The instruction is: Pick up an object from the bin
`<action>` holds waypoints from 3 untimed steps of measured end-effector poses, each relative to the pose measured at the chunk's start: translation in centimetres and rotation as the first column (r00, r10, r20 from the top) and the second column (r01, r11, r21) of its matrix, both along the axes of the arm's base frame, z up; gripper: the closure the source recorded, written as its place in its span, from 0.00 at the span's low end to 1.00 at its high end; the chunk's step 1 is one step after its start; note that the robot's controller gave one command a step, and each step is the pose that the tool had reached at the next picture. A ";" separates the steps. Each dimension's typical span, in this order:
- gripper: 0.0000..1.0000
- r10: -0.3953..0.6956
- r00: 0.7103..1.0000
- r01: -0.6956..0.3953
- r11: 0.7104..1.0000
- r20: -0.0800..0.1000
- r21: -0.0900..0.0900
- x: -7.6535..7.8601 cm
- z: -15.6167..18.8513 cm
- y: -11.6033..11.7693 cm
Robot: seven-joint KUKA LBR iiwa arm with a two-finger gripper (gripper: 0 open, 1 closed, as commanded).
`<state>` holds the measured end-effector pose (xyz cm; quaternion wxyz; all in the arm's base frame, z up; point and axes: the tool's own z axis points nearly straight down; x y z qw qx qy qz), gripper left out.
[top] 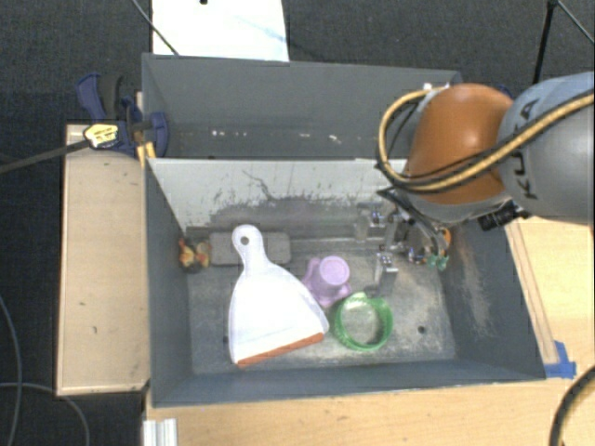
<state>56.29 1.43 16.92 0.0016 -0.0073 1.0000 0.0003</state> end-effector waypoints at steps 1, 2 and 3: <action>0.00 -0.014 1.000 0.014 1.000 0.008 0.000 -0.9 -4.6 0.5; 0.00 0.096 0.995 -0.096 0.995 -0.006 -0.002 -2.1 -7.7 4.2; 1.00 -0.012 1.000 0.012 1.000 0.001 -0.001 -2.5 -9.7 4.3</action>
Offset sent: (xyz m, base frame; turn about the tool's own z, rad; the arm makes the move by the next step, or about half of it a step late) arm -0.0247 0.0629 -0.0761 -0.1450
